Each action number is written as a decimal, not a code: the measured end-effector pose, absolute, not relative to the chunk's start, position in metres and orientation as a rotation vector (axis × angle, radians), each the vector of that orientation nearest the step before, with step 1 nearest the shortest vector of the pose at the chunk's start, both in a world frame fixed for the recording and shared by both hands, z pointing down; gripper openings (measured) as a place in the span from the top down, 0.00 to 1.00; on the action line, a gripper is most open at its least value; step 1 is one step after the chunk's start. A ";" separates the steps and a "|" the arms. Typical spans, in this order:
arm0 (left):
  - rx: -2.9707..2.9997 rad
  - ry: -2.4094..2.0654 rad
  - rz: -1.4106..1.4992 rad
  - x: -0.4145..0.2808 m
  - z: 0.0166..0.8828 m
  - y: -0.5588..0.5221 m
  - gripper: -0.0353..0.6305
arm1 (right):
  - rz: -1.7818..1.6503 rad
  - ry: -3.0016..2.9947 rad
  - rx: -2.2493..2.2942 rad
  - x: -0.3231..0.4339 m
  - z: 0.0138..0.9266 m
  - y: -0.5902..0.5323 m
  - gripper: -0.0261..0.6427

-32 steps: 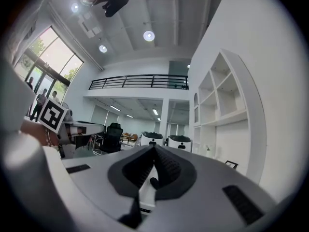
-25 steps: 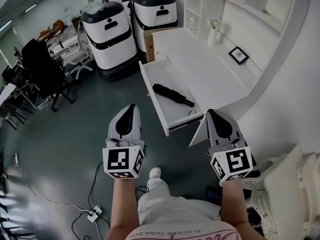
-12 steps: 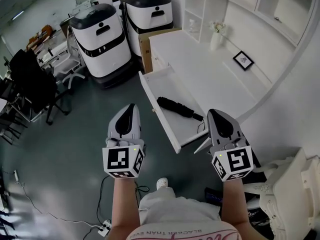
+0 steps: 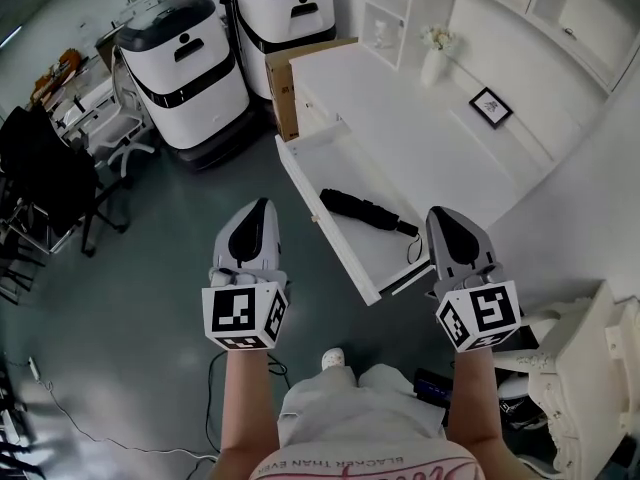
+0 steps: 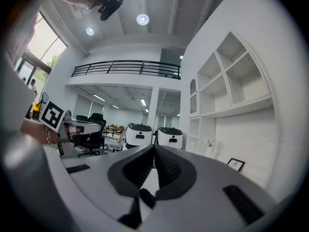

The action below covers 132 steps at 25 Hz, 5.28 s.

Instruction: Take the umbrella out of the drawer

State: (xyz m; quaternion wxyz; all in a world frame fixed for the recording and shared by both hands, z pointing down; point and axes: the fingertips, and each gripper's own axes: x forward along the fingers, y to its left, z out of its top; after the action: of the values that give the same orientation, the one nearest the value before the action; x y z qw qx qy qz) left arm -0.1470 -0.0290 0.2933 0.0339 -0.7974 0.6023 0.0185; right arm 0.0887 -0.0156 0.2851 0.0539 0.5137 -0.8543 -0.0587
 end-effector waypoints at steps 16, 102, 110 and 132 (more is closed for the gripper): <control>-2.460 1.870 0.024 -0.149 0.310 -0.061 0.94 | -0.148 -2.584 1.485 0.083 0.305 -0.056 0.90; -2.649 2.040 -0.402 -0.148 0.464 -0.244 0.94 | 0.399 -1.884 0.339 0.023 0.722 -0.224 0.42; -2.671 2.049 -0.410 -0.156 0.474 -0.250 0.94 | 0.298 -1.821 0.283 0.021 0.737 -0.224 0.43; -2.680 2.016 -0.350 -0.157 0.456 -0.239 0.94 | 0.268 -1.832 0.393 0.021 0.700 -0.219 0.56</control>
State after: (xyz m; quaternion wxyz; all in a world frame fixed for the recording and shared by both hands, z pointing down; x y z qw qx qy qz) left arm -0.1566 -0.2392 0.4563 -0.1150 -0.7895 0.5939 -0.1030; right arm 0.0210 -0.2190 0.7003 0.5848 0.1683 -0.7851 0.1149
